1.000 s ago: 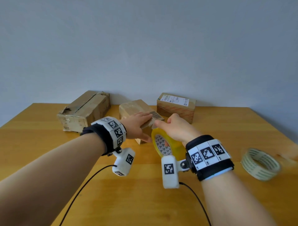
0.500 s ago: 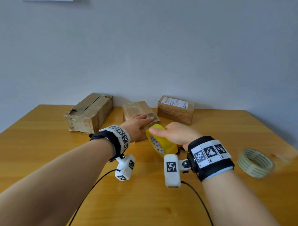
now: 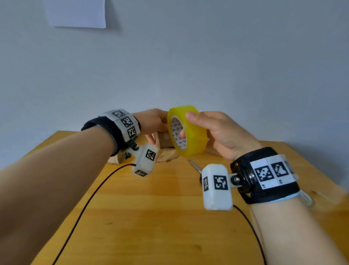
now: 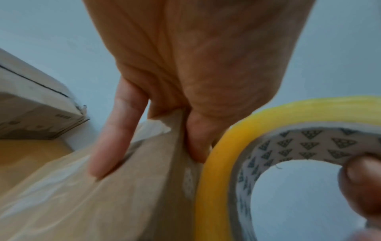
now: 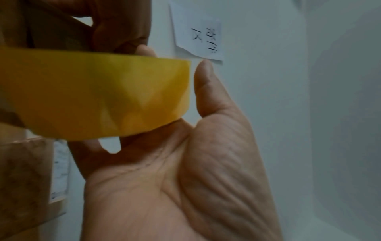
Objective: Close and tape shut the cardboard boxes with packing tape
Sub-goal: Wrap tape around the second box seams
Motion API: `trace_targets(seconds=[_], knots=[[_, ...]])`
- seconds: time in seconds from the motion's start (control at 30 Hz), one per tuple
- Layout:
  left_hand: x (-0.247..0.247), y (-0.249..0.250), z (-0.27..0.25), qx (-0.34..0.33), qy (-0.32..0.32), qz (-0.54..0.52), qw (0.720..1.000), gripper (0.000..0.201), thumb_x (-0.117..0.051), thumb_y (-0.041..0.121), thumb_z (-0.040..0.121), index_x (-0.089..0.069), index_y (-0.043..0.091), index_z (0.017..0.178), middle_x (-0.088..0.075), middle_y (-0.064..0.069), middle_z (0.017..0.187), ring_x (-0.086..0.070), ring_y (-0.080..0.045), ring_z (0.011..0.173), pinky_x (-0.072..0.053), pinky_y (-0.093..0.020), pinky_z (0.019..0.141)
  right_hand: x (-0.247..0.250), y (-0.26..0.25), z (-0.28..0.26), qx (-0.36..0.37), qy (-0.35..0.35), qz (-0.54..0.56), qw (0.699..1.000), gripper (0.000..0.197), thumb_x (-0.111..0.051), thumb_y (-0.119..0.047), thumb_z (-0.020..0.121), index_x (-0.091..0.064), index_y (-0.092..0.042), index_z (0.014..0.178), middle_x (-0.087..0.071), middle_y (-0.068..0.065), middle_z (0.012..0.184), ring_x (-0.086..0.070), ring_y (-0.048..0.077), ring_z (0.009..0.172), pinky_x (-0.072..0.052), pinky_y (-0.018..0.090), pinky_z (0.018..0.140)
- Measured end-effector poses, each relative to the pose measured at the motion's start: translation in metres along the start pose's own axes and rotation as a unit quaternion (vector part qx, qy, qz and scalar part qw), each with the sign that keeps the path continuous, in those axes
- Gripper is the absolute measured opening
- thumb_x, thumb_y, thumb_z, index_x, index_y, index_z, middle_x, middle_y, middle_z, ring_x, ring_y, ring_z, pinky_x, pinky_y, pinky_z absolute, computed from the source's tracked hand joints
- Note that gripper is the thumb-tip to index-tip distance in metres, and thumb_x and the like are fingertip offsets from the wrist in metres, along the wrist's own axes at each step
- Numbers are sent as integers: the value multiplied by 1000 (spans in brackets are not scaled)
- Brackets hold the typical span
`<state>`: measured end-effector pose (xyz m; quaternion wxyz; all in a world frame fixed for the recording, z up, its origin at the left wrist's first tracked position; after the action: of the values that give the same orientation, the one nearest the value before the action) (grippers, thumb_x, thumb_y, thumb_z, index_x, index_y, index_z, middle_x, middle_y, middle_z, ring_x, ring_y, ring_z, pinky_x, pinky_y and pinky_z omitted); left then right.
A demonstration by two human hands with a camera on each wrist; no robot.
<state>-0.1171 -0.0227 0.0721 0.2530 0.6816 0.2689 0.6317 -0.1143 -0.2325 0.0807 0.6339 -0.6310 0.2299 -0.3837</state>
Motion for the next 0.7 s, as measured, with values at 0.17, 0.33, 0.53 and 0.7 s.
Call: trace_targets(seconds=[0.17, 0.33, 0.53, 0.7], knots=[[4, -5, -9, 31, 1, -47, 998, 33, -46, 8, 103, -65, 34, 100, -69, 3, 107, -68, -19, 95, -61, -37, 75, -11, -17, 8, 7, 38, 48, 998, 31, -67, -33, 94, -76, -4, 101, -77, 14, 91, -73, 27, 87, -54, 51, 93], [-1, -27, -15, 43, 31, 23, 998, 30, -51, 13, 100, -61, 28, 124, -67, -2, 120, -64, -20, 103, -54, -30, 79, -29, -3, 17, -27, 76, 67, 994, 34, -69, -40, 94, -75, -8, 104, -79, 13, 96, -75, 28, 96, -56, 52, 97], [2, -22, -35, 30, -30, 10, 999, 74, -75, 6, 84, -29, 29, 137, -56, 14, 103, -66, -3, 93, -47, -7, 58, -40, -9, 22, -26, 75, 46, 996, 41, -65, -48, 96, -75, -9, 103, -80, 12, 95, -77, 27, 90, -56, 49, 97], [-20, -43, -23, 16, 56, 60, 996, 104, -90, 29, 67, -23, 26, 147, -49, 8, 133, -47, -17, 125, -43, -40, 105, -46, -10, 27, -24, 85, 47, 995, 45, -65, -49, 96, -74, -6, 105, -79, 13, 94, -76, 24, 84, -59, 45, 93]])
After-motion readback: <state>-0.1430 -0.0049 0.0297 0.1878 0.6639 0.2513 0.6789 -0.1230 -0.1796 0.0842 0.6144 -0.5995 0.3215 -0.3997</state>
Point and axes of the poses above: each hand's wrist, its own z-axis towards the middle knuckle, its own x-axis out of the back of the hand, y = z × x, the point moved 1 cm from there along z, towards the middle knuckle
